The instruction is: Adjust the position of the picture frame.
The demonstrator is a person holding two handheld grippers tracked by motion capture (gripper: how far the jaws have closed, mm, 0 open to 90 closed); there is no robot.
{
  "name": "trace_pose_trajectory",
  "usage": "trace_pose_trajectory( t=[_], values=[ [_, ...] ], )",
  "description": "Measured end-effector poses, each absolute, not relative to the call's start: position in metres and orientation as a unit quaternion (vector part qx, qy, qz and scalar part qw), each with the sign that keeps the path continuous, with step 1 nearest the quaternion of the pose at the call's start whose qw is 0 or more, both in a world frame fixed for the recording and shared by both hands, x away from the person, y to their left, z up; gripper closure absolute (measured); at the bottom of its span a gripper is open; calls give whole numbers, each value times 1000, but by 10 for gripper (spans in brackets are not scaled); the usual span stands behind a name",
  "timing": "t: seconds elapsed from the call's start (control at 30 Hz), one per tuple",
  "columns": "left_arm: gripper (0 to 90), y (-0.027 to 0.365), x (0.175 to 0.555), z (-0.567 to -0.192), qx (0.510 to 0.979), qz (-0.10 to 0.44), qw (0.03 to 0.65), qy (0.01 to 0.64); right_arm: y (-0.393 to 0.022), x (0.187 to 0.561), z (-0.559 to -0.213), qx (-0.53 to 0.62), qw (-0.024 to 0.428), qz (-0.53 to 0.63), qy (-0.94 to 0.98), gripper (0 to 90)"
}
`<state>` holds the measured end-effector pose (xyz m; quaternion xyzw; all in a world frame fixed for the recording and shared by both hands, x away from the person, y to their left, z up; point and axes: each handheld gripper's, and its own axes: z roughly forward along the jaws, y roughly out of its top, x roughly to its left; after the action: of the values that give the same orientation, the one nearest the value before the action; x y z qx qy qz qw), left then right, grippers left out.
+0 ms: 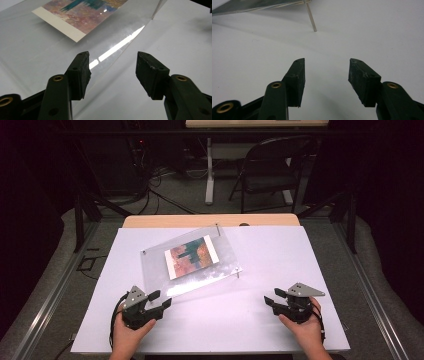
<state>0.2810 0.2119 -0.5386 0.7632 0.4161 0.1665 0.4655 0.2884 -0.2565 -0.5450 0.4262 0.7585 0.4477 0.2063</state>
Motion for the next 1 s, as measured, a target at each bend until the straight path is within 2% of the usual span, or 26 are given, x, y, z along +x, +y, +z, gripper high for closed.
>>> trace_pose_trajectory(
  t=[0.37,0.47,0.6,0.77,1.0],
  values=[
    [483,209,282,-538,768,150,456,424,-256,286,-543,422,199,453,760,512],
    [530,209,283,-538,769,142,455,426,-258,285,-541,425,199,460,754,537],
    [543,206,285,-539,767,133,462,424,-259,284,-540,427,196,460,753,543],
    [543,204,287,-538,766,137,468,419,-258,285,-539,423,190,466,753,525],
    [559,192,288,-529,771,114,469,416,-249,288,-532,402,199,457,768,481]
  ],
)
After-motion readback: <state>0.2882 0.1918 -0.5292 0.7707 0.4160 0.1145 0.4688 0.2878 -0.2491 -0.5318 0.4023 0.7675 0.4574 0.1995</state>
